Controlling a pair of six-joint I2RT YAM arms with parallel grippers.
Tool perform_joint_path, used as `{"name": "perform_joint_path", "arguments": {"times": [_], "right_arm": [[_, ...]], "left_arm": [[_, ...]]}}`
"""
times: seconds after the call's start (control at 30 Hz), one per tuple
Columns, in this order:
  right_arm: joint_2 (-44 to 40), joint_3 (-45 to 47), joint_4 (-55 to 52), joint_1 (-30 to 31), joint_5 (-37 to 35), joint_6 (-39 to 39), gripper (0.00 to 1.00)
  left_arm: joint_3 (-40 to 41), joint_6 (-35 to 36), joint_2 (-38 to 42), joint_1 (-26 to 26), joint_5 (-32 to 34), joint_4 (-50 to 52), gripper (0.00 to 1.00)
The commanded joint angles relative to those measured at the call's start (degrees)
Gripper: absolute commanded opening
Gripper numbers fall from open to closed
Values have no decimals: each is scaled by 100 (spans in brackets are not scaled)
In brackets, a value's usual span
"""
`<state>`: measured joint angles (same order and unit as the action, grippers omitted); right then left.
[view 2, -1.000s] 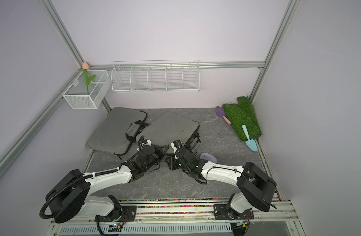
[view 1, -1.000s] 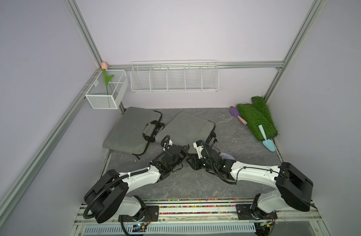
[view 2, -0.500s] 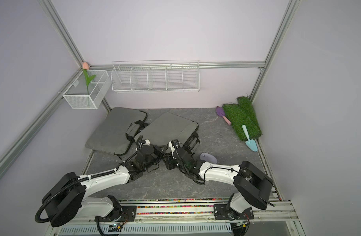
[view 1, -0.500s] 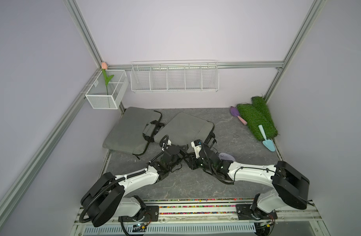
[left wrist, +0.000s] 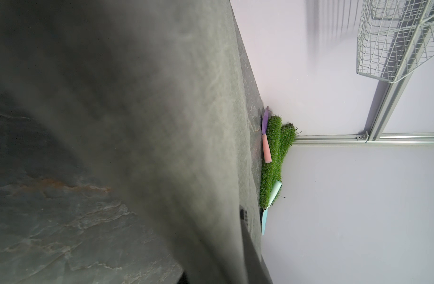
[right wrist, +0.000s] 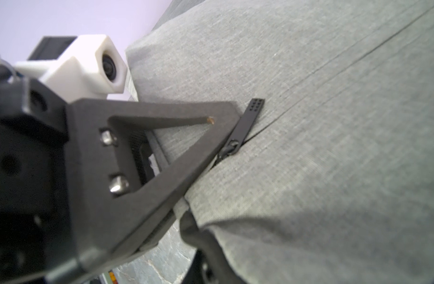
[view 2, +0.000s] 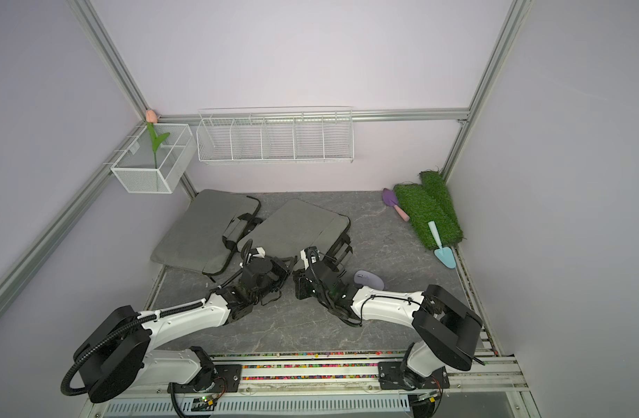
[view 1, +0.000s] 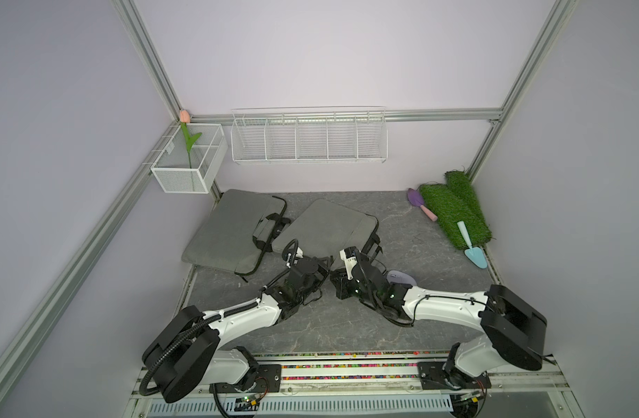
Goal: Put the mouse into the laptop bag
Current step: Unzip the zipper on the zippered laptop bag.
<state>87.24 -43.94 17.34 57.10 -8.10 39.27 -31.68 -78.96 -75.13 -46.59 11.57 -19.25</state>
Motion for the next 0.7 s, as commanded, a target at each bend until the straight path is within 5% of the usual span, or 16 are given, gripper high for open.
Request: {"name": "perform_joint_path", "arguments": {"times": [0.0,0.37,0.67], "right_arm": [[-167,-112,-38,-58,-202,86,6],[-831,285,-479,-109,179,650,6],[-673,545,353,-498,1883,1629,7]], "left_arm": [[-115,199,247,-76,132,-229,0],[-43,312,3,-71,373,-477,0],[74,582,-28,-77,611,-709,0]]}}
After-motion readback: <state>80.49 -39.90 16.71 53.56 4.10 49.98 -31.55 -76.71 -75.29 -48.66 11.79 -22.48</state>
